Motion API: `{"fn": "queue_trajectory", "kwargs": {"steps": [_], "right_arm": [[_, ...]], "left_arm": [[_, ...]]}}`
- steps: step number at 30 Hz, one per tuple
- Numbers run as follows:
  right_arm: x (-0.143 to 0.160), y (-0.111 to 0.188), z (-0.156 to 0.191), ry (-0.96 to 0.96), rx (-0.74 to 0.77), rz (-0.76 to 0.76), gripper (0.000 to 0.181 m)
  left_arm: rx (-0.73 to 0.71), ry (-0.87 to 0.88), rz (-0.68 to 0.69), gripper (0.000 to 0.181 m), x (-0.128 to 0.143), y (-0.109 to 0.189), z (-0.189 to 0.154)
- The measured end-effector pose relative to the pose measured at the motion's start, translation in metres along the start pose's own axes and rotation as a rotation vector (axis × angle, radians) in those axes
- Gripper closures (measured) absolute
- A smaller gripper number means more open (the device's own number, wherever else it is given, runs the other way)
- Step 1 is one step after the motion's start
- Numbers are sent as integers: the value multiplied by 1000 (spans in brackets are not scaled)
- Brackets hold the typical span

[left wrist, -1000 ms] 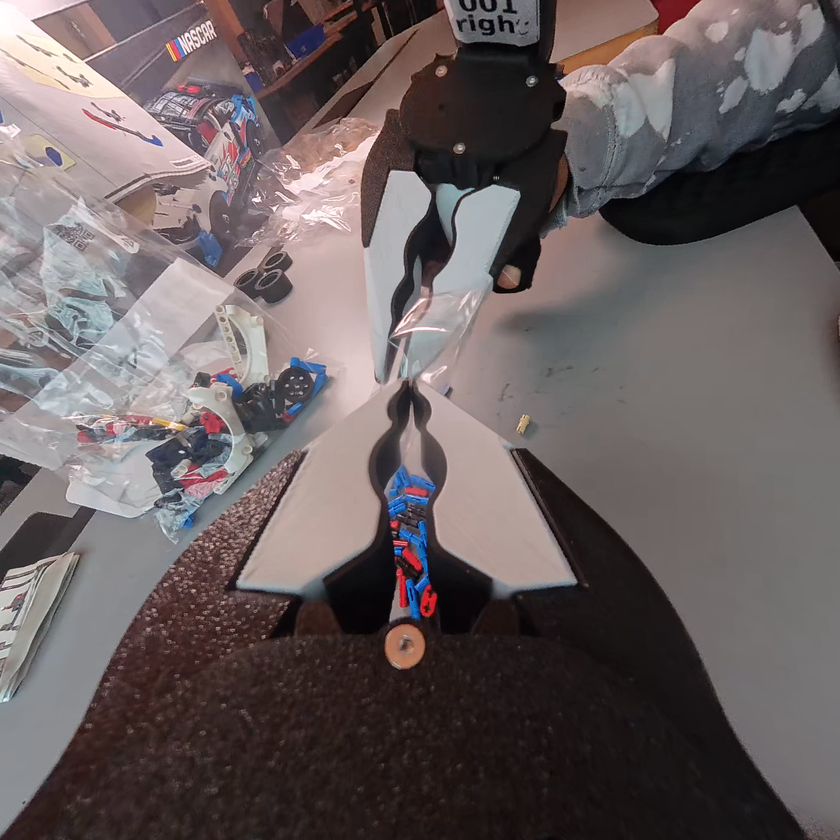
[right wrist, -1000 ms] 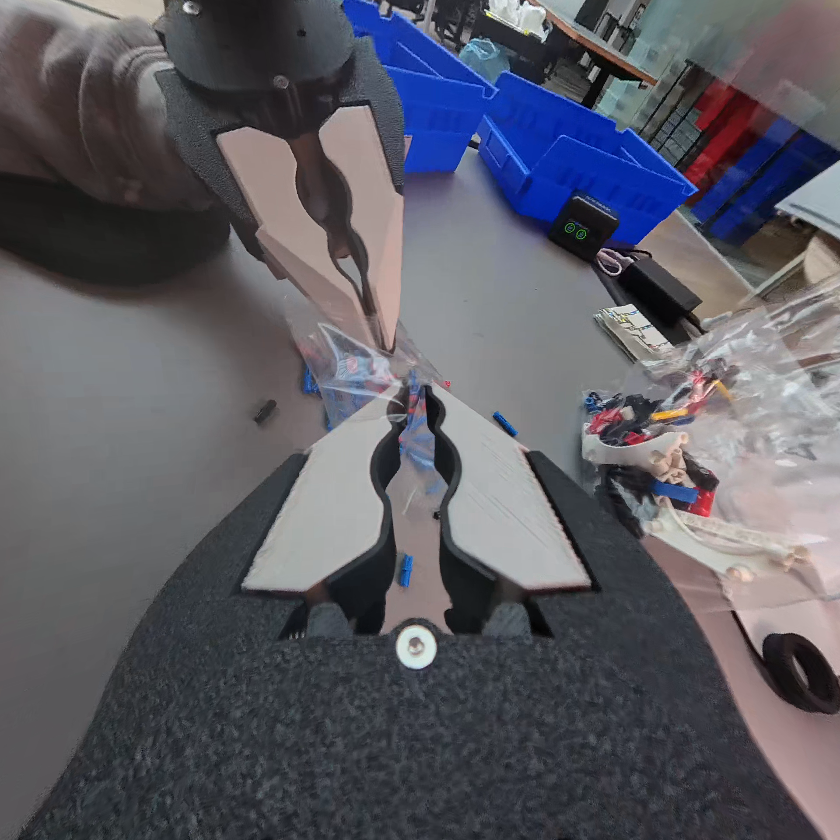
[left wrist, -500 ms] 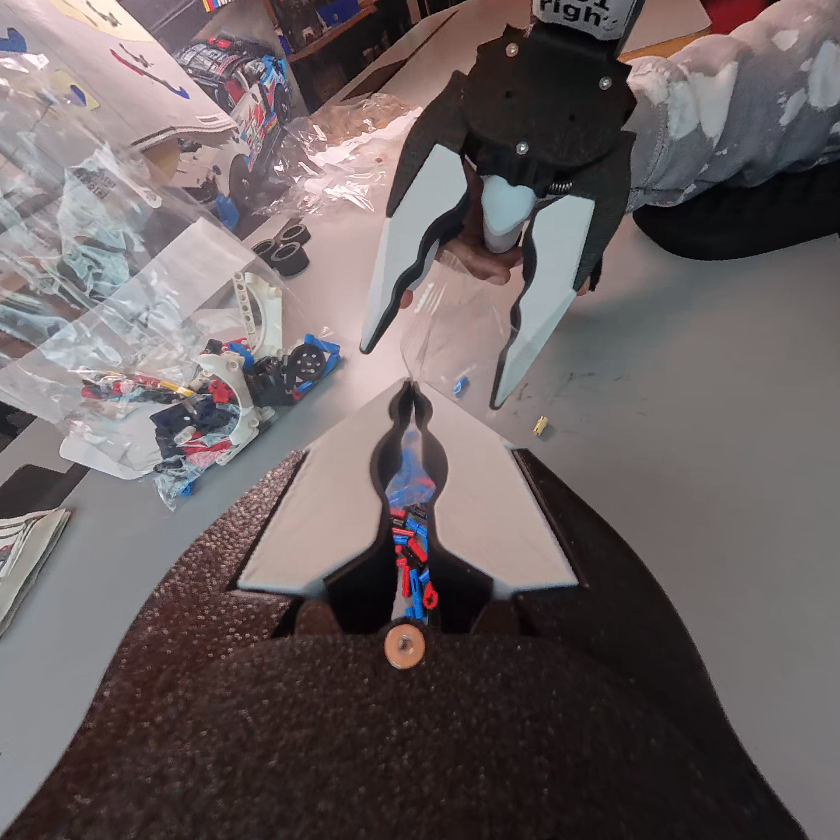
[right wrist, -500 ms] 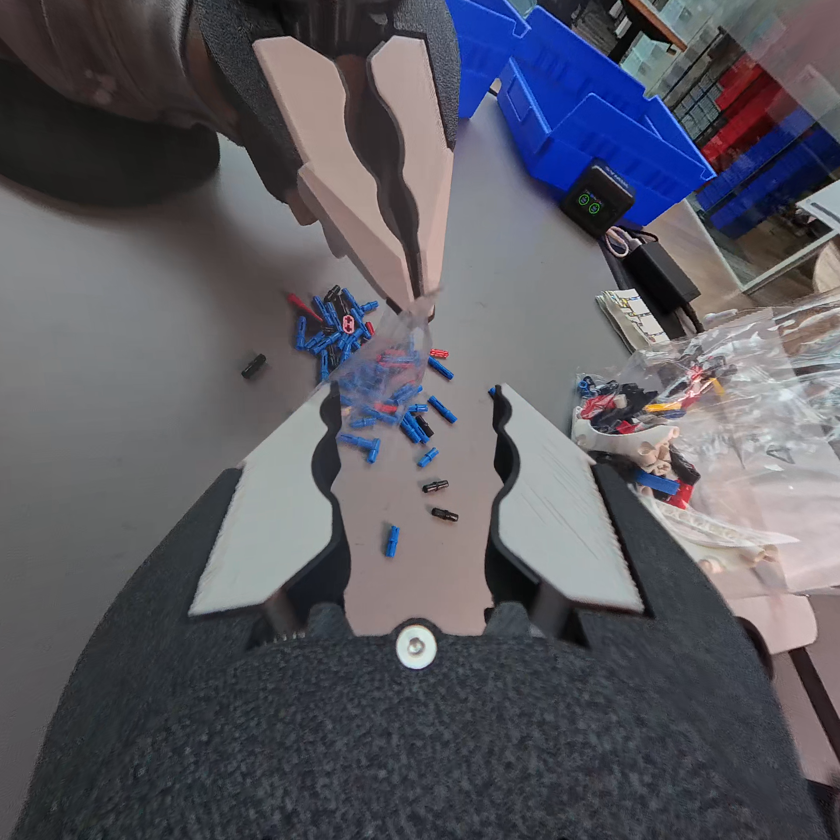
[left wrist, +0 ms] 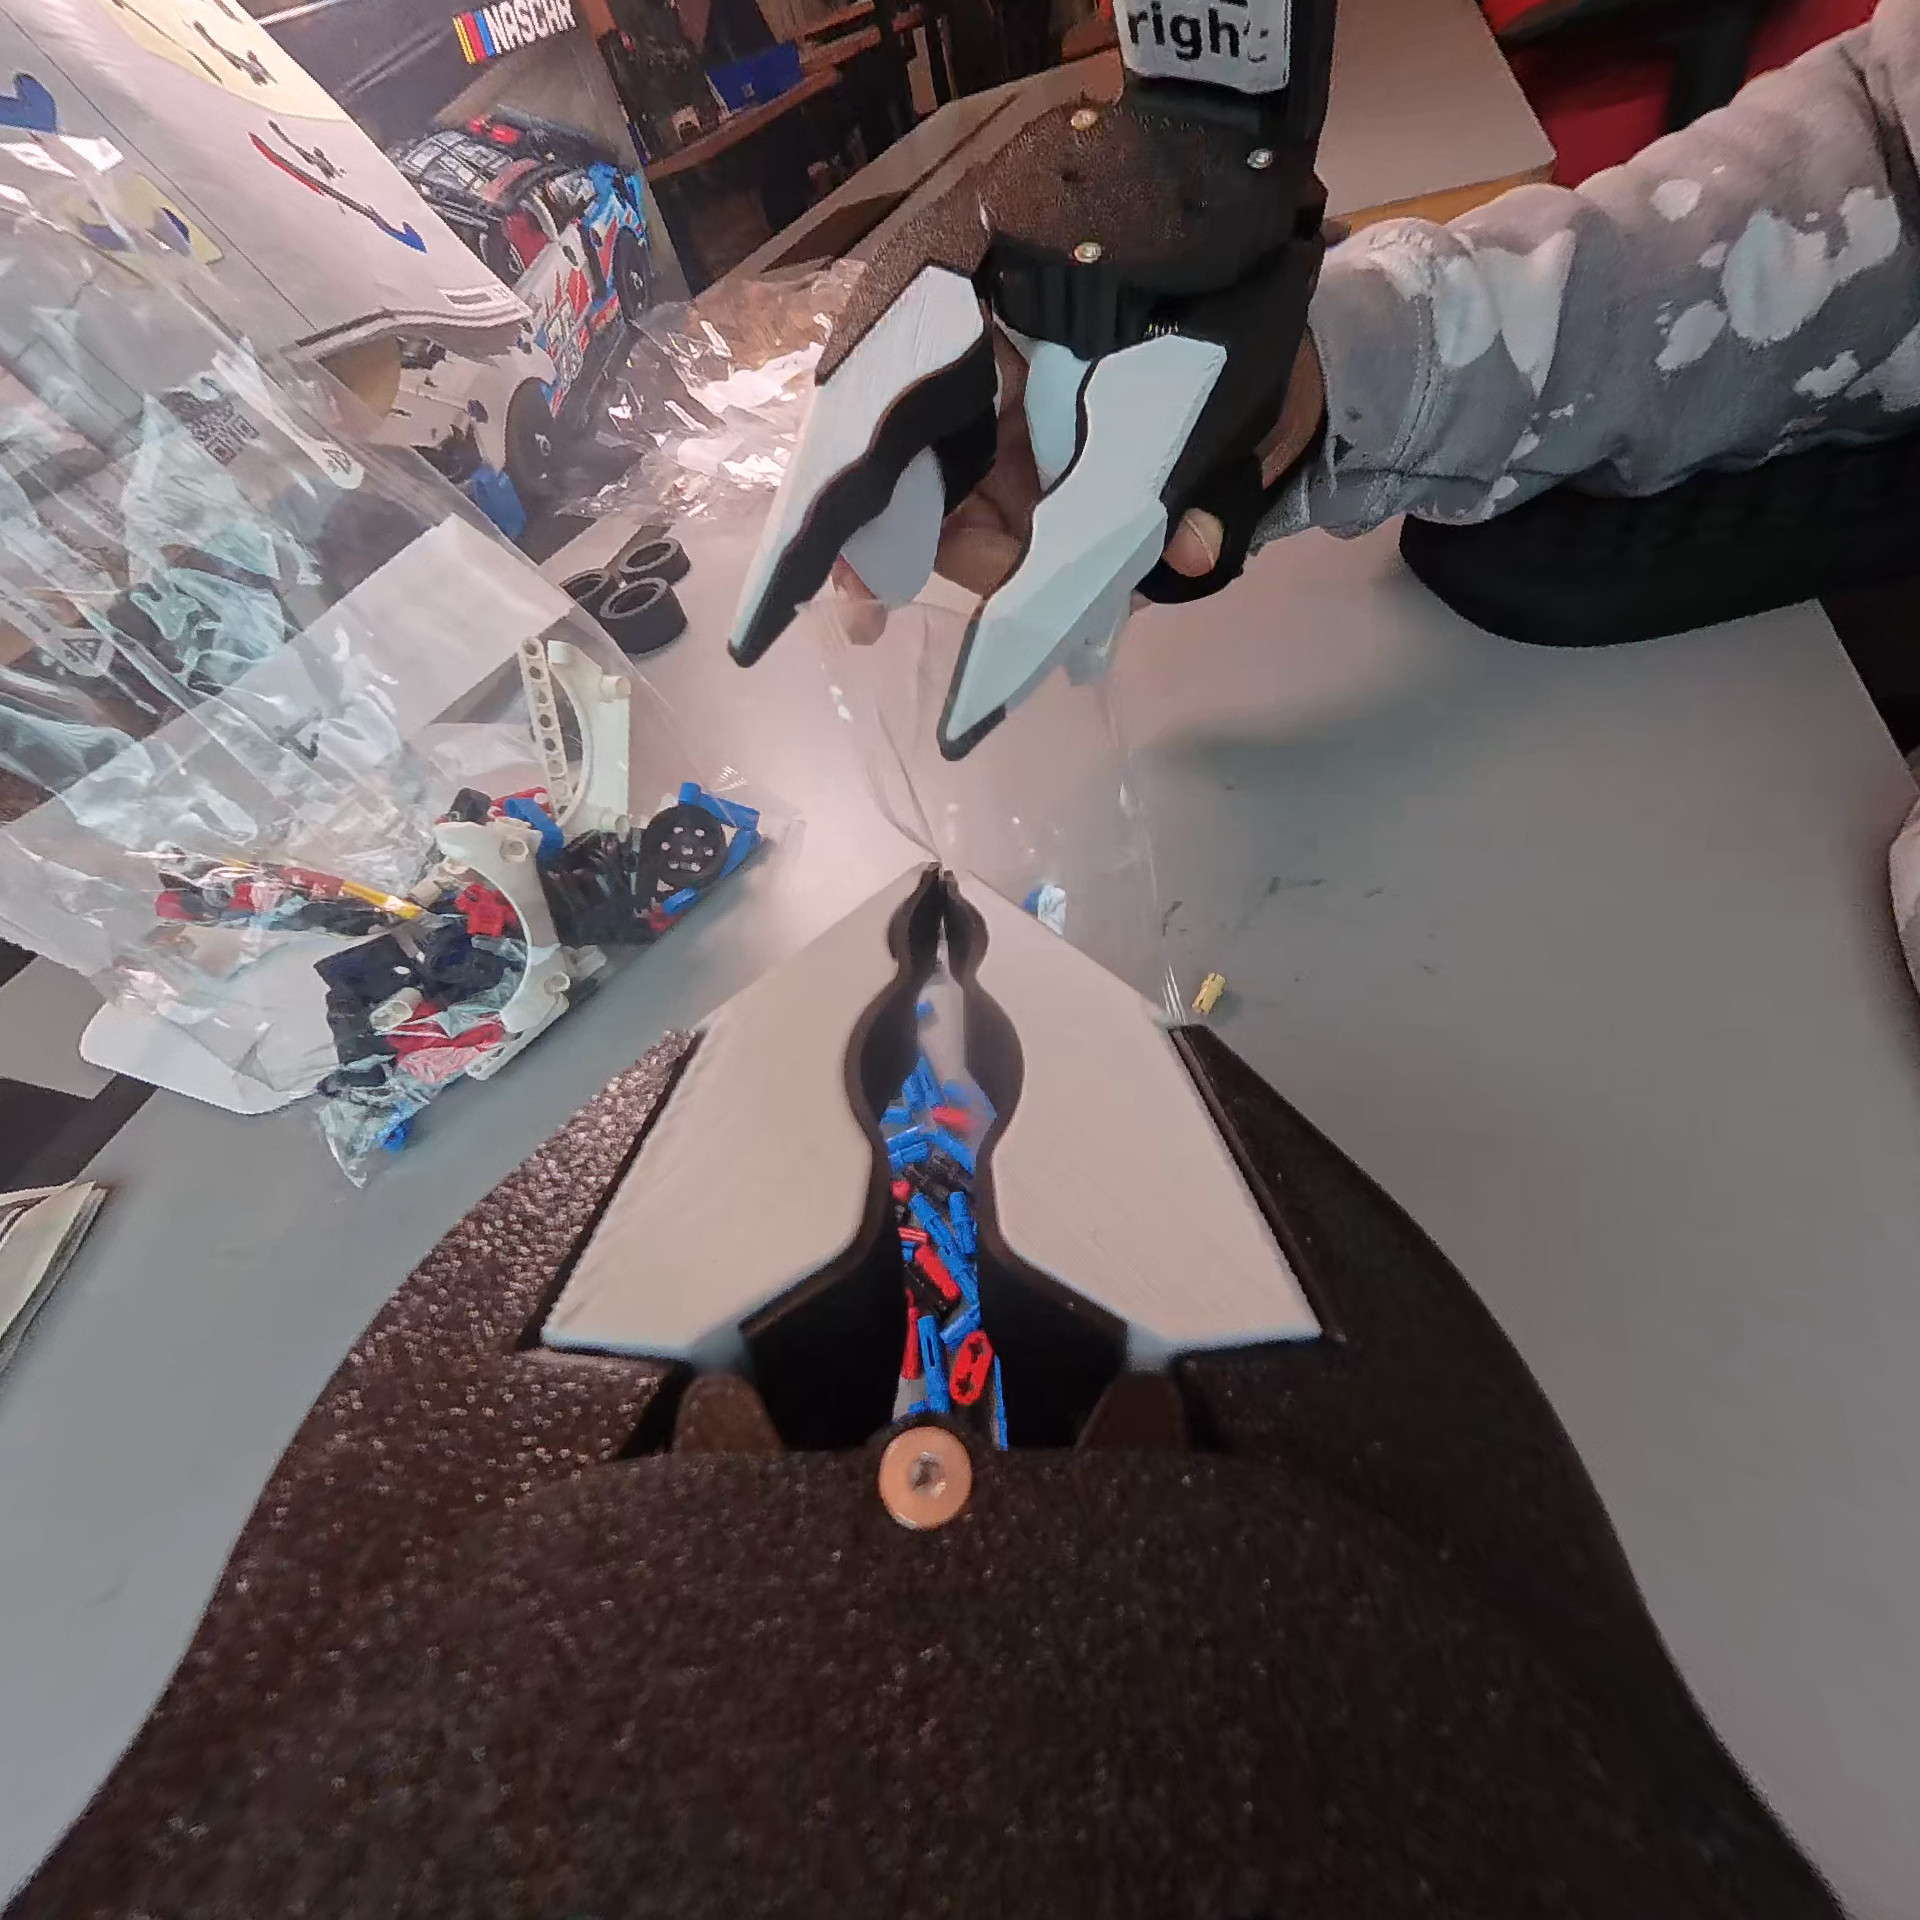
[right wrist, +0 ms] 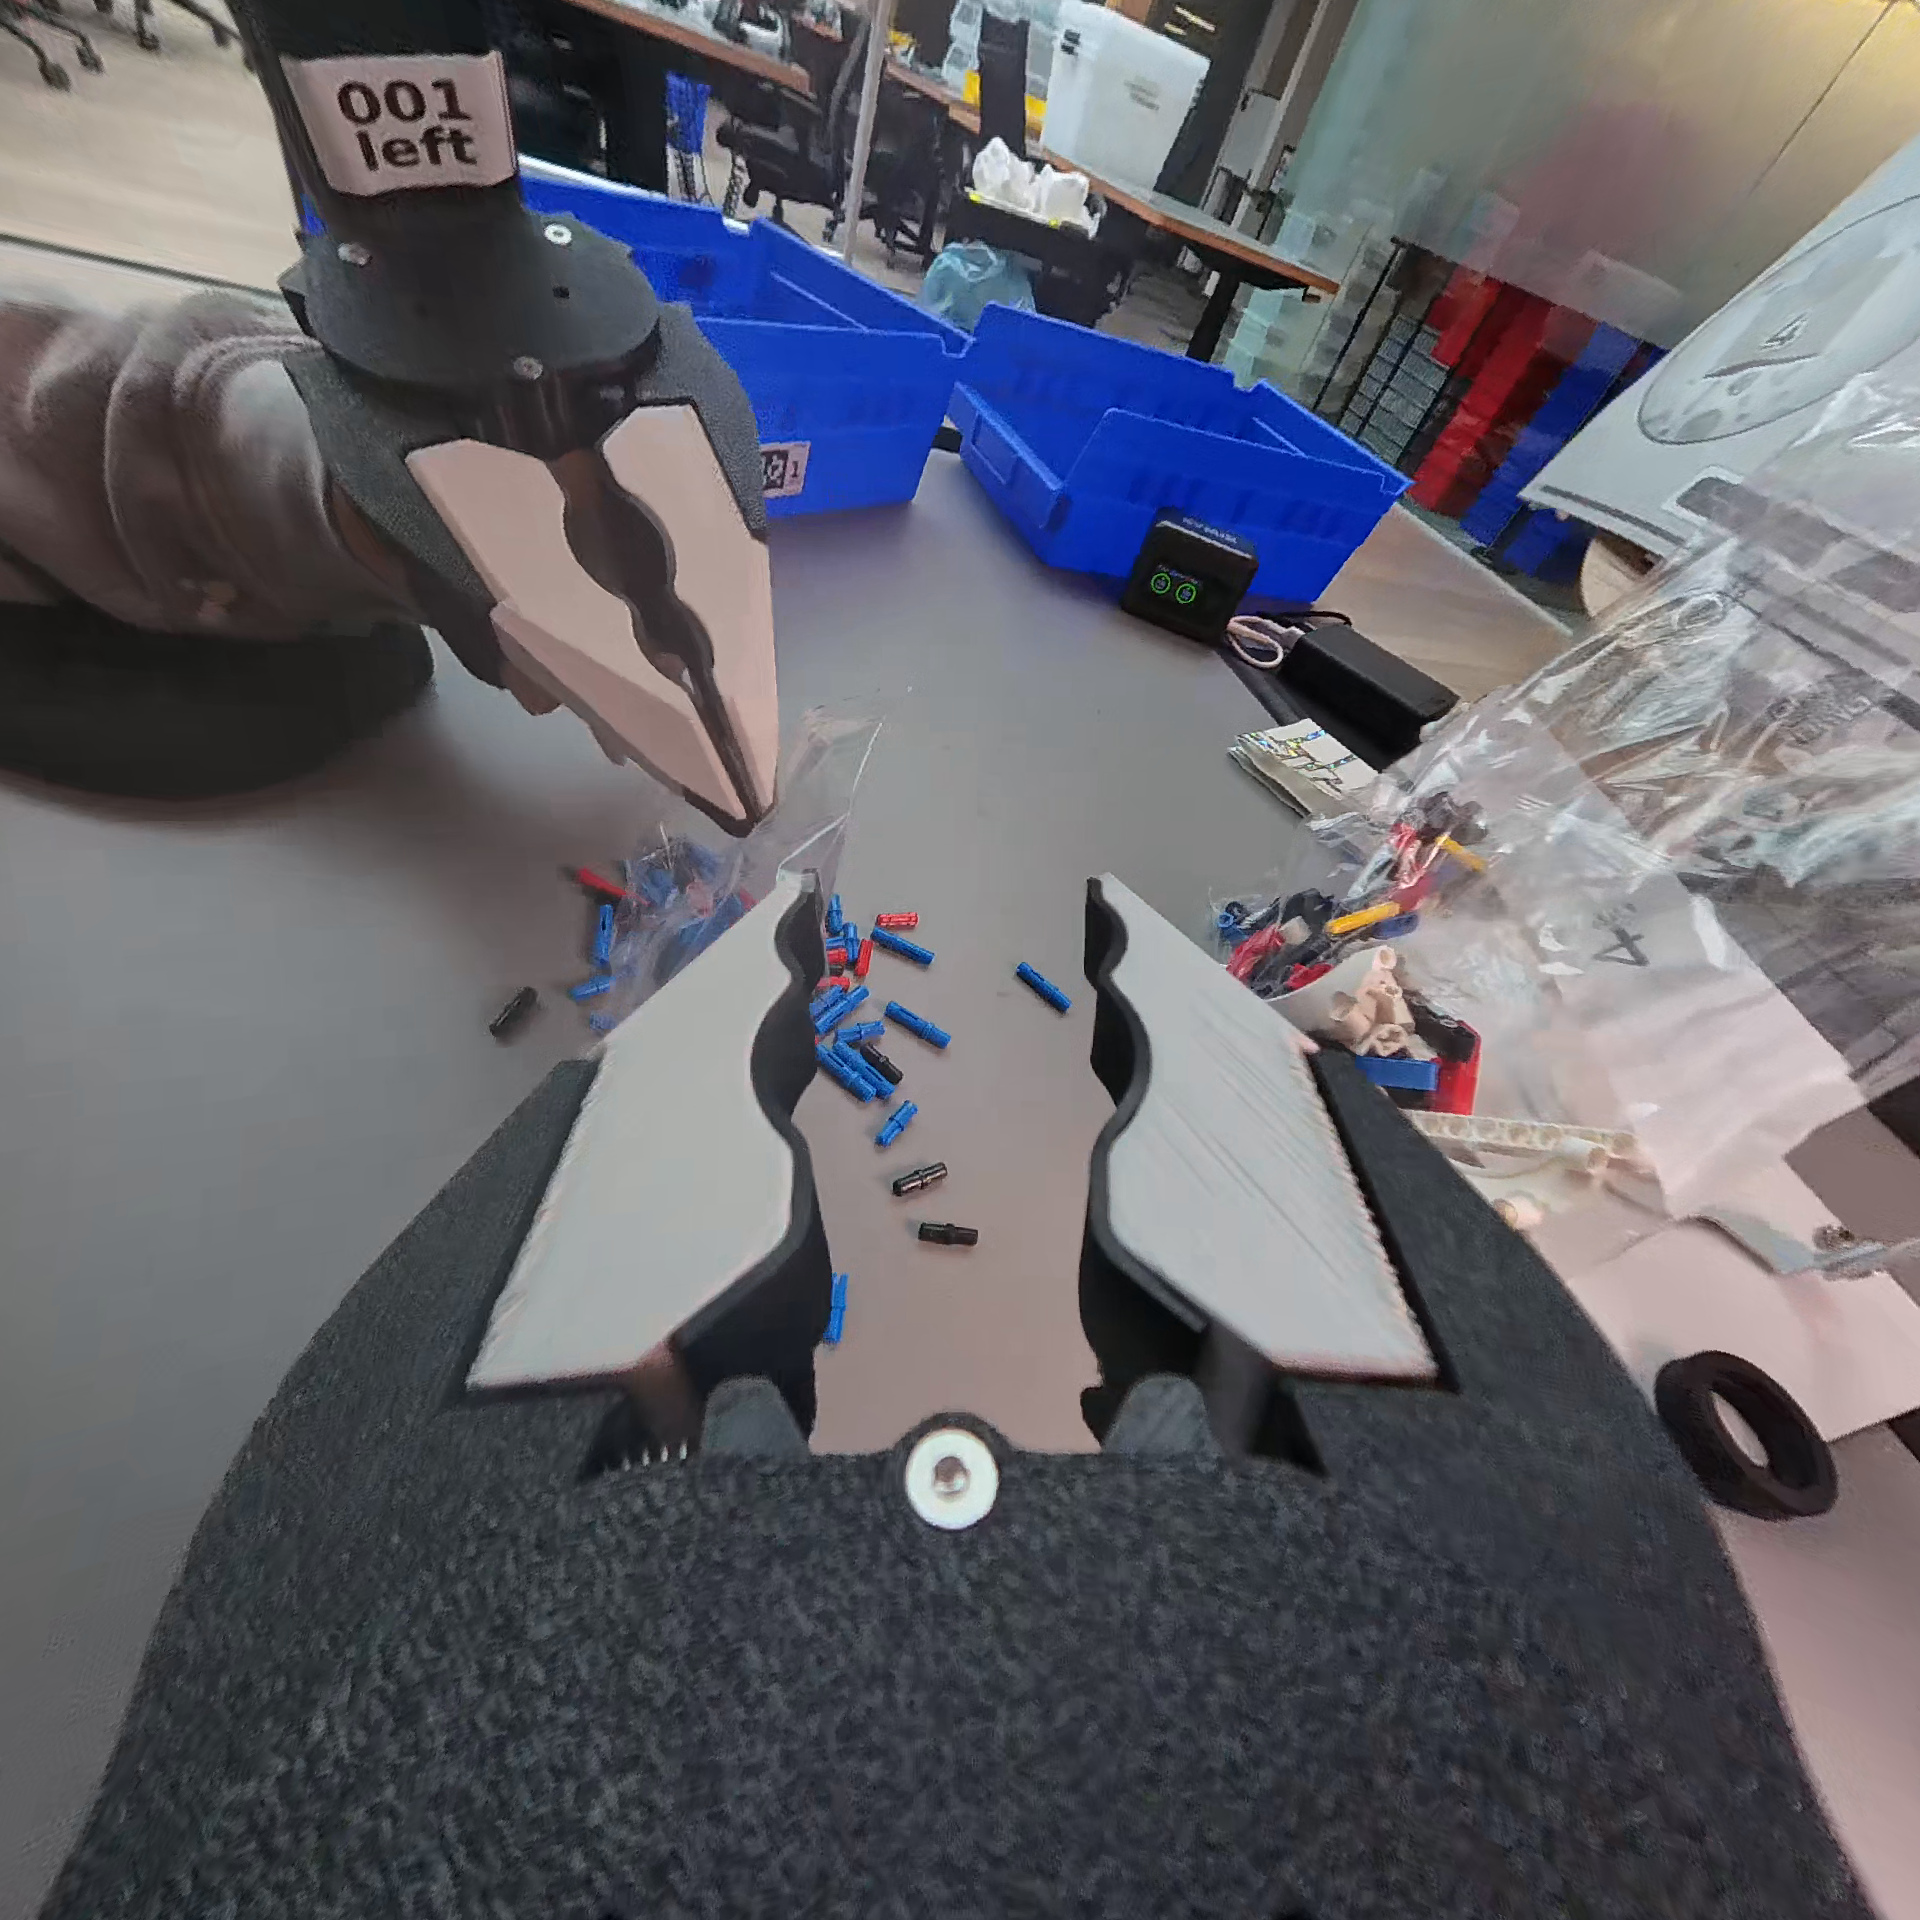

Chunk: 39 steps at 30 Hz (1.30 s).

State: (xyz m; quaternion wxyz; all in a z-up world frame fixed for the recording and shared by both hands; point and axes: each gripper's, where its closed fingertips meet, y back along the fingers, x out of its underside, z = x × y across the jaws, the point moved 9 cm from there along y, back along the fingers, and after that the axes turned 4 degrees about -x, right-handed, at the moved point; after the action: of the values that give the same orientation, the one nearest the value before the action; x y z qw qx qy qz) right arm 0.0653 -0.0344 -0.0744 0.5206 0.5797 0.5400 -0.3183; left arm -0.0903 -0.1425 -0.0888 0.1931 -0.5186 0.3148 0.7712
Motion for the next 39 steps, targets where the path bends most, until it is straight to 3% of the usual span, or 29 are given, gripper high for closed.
{"fn": "queue_trajectory", "kwargs": {"steps": [4, 6, 9, 11, 15, 20, 27, 32, 36, 39], "right_arm": [[-4, 11, -11, -87, -36, -36, 131], [-2, 21, -23, -150, -43, -33, 140], [24, 25, -38, -224, -58, 167, 157], [46, 19, -36, -203, -88, 317, 158], [68, -2, -19, -112, -189, 472, 156], [71, -22, -17, -156, -200, 556, 148], [71, -24, -17, -199, -186, 565, 166], [68, -16, -21, -206, -168, 471, 166], [22, 13, -40, -300, -108, 71, 166], [-23, 34, -37, -333, -200, -192, 166]], "left_arm": [[-40, 60, -65, 181, -3, 7, 10], [-59, 110, -100, 181, -3, 13, 18], [-72, 190, -178, 181, -2, 22, 30], [-30, 247, -251, 181, -2, 25, 33], [94, 338, -357, 181, 0, 28, 33], [117, 349, -384, 181, 1, 27, 31], [123, 376, -396, 181, 2, 27, 32], [122, 383, -391, 181, 4, 27, 32], [128, 381, -381, 181, 4, 24, 30], [146, 370, -371, 181, 4, 21, 27]]}}
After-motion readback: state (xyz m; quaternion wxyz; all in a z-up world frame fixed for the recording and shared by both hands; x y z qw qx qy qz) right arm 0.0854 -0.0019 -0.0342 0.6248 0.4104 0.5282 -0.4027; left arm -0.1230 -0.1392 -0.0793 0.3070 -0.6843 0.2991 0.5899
